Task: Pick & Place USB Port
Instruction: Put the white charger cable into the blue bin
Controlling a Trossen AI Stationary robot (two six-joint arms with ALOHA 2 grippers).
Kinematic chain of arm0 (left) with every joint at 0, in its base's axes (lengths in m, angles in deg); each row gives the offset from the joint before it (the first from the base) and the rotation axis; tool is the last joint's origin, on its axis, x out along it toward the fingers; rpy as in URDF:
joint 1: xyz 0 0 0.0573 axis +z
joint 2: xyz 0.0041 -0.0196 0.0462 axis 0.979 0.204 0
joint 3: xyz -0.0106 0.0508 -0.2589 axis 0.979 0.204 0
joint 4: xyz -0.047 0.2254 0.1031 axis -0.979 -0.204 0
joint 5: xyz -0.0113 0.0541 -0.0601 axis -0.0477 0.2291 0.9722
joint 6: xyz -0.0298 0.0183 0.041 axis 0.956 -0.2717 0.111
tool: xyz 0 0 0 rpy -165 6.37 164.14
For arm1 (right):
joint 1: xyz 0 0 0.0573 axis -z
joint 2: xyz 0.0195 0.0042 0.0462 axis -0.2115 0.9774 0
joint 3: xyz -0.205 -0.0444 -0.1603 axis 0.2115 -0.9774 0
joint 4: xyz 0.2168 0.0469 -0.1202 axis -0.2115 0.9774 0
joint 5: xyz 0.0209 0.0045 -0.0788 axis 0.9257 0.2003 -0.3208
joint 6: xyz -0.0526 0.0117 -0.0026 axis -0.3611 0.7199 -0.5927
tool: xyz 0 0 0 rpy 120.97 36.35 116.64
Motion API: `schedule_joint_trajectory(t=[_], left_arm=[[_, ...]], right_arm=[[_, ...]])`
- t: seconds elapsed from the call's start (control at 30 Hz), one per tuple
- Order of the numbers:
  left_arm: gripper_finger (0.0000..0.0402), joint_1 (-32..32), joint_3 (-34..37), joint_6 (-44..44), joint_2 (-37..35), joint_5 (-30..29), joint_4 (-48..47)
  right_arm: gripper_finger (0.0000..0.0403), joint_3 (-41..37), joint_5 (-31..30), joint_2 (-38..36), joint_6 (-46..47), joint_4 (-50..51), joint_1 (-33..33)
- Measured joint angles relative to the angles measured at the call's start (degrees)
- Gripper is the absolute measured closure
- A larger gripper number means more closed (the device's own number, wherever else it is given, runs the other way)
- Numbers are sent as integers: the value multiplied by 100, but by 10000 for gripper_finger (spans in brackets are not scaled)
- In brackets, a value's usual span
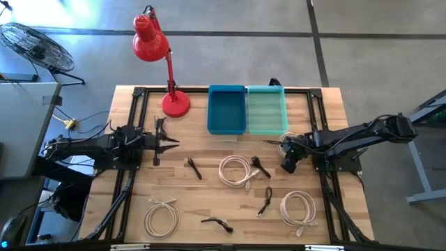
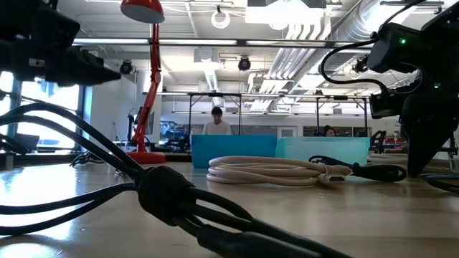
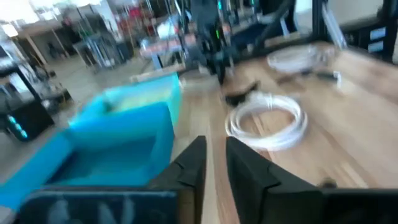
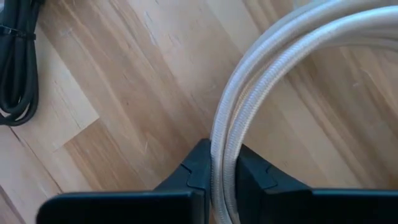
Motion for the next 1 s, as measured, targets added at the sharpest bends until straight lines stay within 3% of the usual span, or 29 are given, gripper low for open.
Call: schedule_joint_trajectory(t=[0.3,0.53,0.77,1.0], left_arm=[[266,0,-18,49,-1,383,795],[241,-2,-29,169,-1,548,839],[227,0,-35,103,3,-404,1551],[227,-2,-44,-39,337,588,2731]], right_arm=[[372,209,-193,33,295,7,-382],[372,1144,-268,22,470,-34,-1256],[372,2080,-769,11,-1250,-1449,-1674],[372,2306,-176,10,-2617,-2594,-1609]])
